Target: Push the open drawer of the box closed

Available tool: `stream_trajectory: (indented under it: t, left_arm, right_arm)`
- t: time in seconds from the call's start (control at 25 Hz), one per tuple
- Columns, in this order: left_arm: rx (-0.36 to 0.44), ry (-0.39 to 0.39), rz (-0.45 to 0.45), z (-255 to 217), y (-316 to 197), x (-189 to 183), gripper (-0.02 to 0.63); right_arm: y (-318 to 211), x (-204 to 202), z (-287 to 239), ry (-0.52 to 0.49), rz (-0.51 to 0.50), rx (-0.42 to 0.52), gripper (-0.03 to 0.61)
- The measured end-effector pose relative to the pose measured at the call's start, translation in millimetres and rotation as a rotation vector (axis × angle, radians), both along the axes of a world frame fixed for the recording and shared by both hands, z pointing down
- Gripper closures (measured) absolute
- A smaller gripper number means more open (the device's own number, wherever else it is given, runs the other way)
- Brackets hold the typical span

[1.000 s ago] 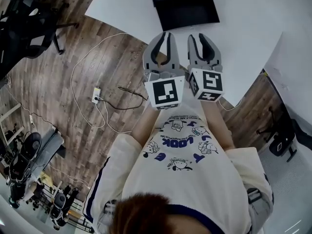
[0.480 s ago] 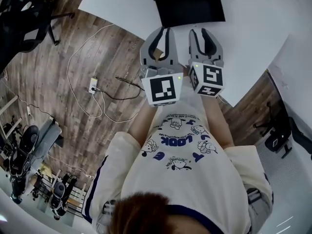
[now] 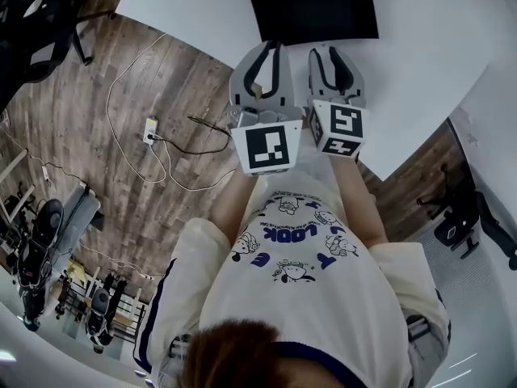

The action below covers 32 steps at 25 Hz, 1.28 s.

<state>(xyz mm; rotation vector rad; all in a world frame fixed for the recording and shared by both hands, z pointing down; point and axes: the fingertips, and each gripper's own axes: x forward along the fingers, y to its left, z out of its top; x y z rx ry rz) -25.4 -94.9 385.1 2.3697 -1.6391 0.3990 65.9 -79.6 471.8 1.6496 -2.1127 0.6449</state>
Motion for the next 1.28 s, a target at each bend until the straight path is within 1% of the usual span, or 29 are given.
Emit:
stream_trajectory:
  t: [0.28, 0.48, 0.64, 0.84, 1.08, 1.28]
  left_arm:
    - [-0.031, -0.020, -0.007, 12.2, -3.0, 4.9, 0.569]
    - [-0.043, -0.022, -0.011, 19.5, -7.3, 3.2, 0.569]
    - [-0.055, -0.019, -0.019, 20.8, -10.6, 3.4, 0.569]
    - [-0.065, -0.013, -0.025, 23.8, -12.4, 2.6, 0.569]
    - [-0.077, -0.007, -0.029, 26.0, -17.4, -1.3, 0.569]
    - [-0.074, -0.004, -0.034, 24.0, -22.5, -3.5, 0.569]
  right_arm:
    - [-3.8, 10.2, 26.2, 0.013, 0.012, -0.067, 0.438]
    - [-7.1, 4.9, 37.5, 0.006, -0.001, -0.105, 0.439]
    - [-8.1, 11.1, 43.3, 0.023, 0.005, -0.129, 0.455]
    - [-9.3, 12.2, 45.9, 0.027, 0.001, -0.136, 0.486]
    - [-10.1, 8.2, 45.9, -0.001, -0.002, -0.141, 0.489]
    - [-11.5, 7.5, 44.5, -0.003, 0.008, -0.147, 0.490]
